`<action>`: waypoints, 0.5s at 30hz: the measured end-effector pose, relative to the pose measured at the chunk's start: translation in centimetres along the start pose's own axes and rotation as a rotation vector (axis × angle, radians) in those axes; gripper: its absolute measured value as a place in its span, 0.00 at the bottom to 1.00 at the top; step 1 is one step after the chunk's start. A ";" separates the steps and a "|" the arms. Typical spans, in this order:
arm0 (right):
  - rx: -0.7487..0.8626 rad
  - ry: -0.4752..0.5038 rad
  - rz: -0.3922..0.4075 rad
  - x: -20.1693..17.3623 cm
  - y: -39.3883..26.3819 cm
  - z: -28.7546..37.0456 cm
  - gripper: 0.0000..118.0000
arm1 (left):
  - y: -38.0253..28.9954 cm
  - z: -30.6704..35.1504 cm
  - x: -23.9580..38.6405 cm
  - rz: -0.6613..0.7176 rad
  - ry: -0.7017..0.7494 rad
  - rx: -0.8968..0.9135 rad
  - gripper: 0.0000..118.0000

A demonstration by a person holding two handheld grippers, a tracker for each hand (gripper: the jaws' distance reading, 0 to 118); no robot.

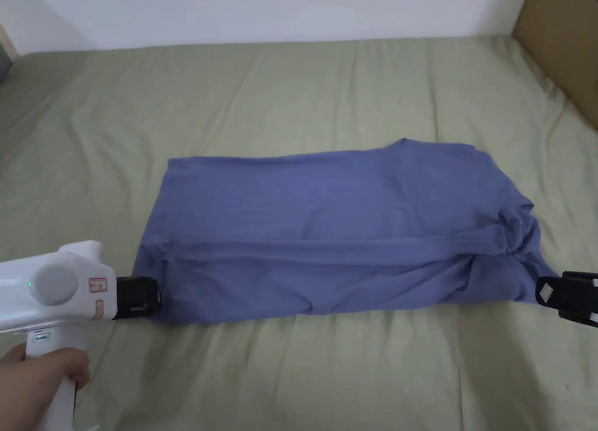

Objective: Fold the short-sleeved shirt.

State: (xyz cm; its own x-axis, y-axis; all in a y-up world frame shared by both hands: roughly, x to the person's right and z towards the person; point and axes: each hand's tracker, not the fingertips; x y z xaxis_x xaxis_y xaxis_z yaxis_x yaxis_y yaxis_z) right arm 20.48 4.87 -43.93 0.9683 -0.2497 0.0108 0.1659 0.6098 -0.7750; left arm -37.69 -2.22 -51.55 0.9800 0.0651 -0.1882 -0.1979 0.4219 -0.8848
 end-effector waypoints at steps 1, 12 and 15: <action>-0.004 -0.005 0.001 0.1 0.0 -0.1 0.00 | -0.1 -0.7 0.3 -0.005 -0.037 -0.023 0.95; -0.011 -0.055 0.004 2.6 2.9 -1.2 0.47 | -0.5 5.0 -0.8 -0.090 -0.172 0.108 0.07; -0.111 -0.030 -0.061 3.9 3.9 -3.2 0.89 | -0.6 6.7 -0.7 -0.132 -0.145 0.155 0.07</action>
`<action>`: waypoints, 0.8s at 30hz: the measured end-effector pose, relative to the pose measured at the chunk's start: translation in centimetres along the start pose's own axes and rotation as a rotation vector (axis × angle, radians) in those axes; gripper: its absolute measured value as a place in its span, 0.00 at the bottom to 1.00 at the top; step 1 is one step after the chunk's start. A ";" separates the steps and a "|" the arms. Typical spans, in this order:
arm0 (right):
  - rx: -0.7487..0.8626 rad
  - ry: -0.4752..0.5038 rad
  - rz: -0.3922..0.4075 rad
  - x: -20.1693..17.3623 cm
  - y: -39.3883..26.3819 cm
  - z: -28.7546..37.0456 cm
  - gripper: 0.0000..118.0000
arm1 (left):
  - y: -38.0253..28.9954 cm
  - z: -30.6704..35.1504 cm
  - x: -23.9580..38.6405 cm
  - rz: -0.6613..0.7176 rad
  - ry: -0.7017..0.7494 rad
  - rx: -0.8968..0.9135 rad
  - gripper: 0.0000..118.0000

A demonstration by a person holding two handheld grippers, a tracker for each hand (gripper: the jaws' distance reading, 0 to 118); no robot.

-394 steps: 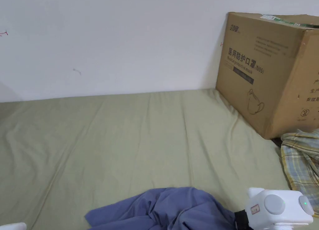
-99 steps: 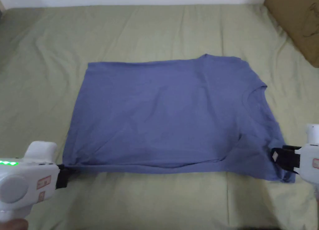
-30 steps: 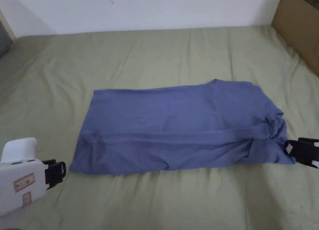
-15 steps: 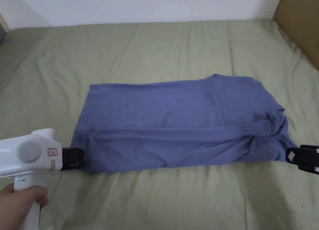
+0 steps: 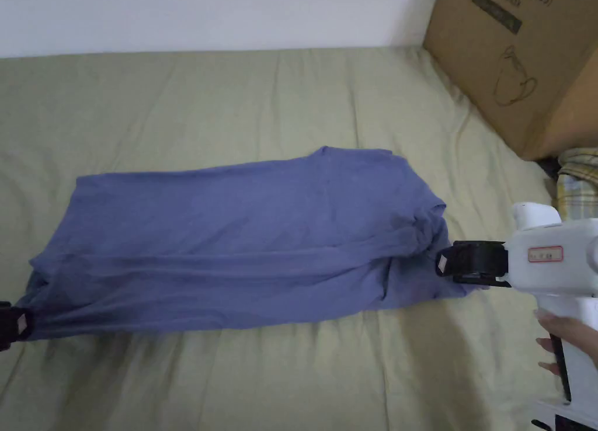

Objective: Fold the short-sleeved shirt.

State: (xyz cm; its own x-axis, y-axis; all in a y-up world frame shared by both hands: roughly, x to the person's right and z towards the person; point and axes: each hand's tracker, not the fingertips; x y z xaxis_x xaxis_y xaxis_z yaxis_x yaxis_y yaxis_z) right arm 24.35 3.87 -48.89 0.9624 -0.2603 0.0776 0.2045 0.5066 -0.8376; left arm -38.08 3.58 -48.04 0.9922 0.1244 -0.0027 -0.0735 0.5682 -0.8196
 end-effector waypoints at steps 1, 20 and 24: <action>-0.014 0.003 -0.043 0.7 0.7 -0.8 0.89 | 0.0 0.2 0.0 0.007 0.001 0.003 0.07; -0.114 -0.026 -0.036 1.9 2.3 -2.1 0.07 | -0.6 -0.7 -0.6 0.118 0.002 -0.050 0.07; -0.096 -0.010 -0.050 3.5 1.7 1.7 0.07 | -0.2 2.1 -1.1 0.101 0.020 -0.032 0.07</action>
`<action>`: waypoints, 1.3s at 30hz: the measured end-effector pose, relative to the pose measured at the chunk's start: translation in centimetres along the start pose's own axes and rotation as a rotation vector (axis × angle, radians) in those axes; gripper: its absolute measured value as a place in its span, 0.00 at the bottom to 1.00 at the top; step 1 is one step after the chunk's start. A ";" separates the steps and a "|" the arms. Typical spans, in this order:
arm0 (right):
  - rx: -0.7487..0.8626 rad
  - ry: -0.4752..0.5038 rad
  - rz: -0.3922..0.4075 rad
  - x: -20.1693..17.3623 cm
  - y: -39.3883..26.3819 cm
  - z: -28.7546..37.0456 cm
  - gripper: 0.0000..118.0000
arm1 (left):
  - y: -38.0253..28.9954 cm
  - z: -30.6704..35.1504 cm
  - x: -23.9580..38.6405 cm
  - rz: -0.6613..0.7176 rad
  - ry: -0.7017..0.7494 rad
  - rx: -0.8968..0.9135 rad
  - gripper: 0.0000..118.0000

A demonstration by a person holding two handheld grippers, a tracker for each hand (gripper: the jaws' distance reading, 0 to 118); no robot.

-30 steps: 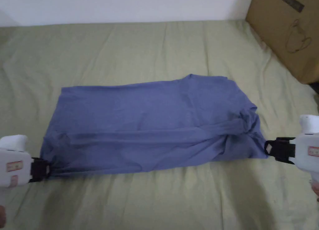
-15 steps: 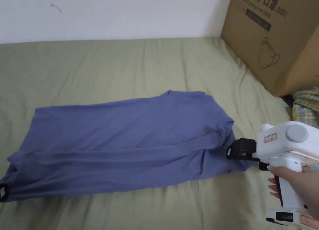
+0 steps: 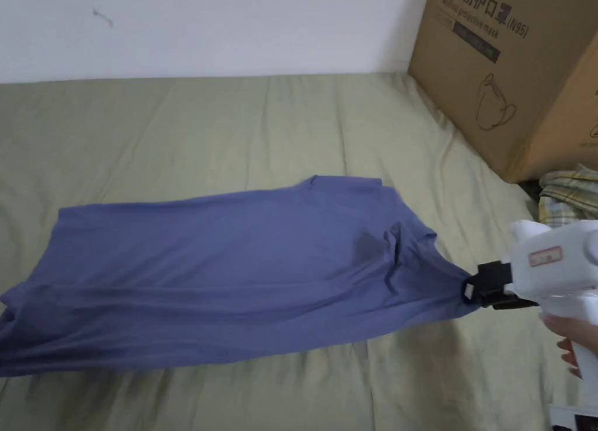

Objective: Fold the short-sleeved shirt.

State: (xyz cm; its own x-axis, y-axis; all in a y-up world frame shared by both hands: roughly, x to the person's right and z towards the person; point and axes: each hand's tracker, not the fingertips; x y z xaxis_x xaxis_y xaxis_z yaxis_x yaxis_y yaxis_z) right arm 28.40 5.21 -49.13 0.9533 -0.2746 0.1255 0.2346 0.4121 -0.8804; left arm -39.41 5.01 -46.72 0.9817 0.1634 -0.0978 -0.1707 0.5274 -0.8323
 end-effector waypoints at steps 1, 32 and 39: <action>-0.001 0.008 -0.008 0.5 -0.4 0.8 0.07 | -0.1 0.7 -0.4 0.001 -0.002 0.002 0.07; 0.212 -0.191 0.304 -14.1 -6.8 2.8 0.77 | -3.5 7.1 6.3 -0.156 0.024 0.153 0.89; 0.228 -0.166 0.322 -18.2 -4.0 -0.3 0.00 | -1.4 4.0 7.0 -0.136 -0.028 0.165 0.00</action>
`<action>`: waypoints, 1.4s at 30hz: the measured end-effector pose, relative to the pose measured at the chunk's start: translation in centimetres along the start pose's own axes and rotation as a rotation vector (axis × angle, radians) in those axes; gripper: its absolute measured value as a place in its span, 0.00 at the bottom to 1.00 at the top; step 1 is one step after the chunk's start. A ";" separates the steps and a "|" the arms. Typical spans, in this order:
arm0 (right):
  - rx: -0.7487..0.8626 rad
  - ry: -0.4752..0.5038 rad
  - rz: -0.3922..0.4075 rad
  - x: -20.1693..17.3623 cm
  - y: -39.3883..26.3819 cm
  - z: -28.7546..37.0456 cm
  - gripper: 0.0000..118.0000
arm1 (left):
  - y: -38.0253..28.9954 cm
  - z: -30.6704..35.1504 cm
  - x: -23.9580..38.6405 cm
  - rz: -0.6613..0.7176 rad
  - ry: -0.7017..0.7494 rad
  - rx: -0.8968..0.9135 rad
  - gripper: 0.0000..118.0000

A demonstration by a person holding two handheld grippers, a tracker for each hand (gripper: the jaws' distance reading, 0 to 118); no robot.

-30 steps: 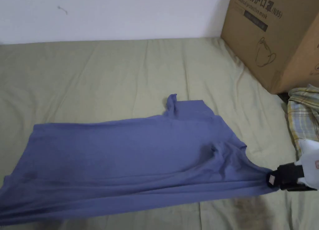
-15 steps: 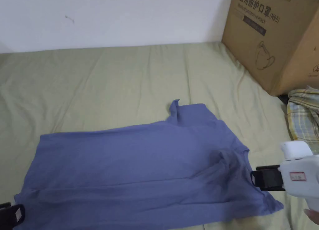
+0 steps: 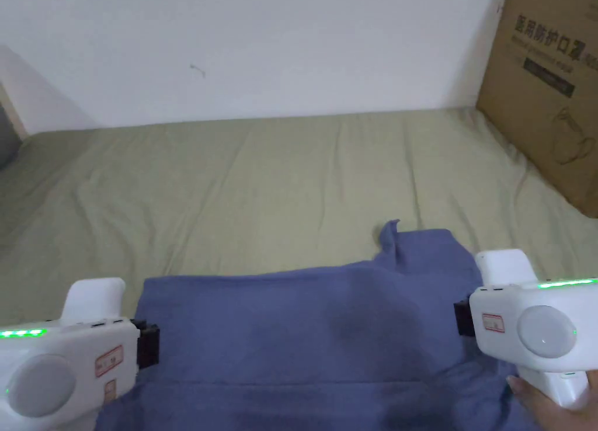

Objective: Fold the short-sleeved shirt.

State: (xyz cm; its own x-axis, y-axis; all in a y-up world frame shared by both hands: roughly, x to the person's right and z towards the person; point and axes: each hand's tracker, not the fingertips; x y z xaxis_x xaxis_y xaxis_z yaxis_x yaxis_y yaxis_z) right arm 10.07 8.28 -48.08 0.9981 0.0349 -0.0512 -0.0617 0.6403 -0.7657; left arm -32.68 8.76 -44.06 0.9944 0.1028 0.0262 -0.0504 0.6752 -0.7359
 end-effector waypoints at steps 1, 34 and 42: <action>0.002 0.006 0.001 0.0 0.4 -0.1 0.00 | 0.7 -0.7 -0.6 0.000 0.013 -0.001 0.00; -0.095 0.149 -0.075 8.1 6.2 -9.2 0.00 | 11.9 -20.6 -7.8 -0.086 -0.067 -0.284 0.04; -0.076 0.222 -0.228 10.9 12.2 -16.3 0.08 | 12.3 -15.1 -7.6 -0.062 -0.083 -0.158 0.04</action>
State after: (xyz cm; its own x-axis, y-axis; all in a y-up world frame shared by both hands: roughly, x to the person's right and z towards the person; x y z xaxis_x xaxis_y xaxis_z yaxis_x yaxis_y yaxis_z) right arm 20.12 3.99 -68.43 0.9611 -0.2763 -0.0049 0.1547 0.5528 -0.8189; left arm -39.47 5.24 -63.51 0.9836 0.1291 0.1257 0.0323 0.5600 -0.8278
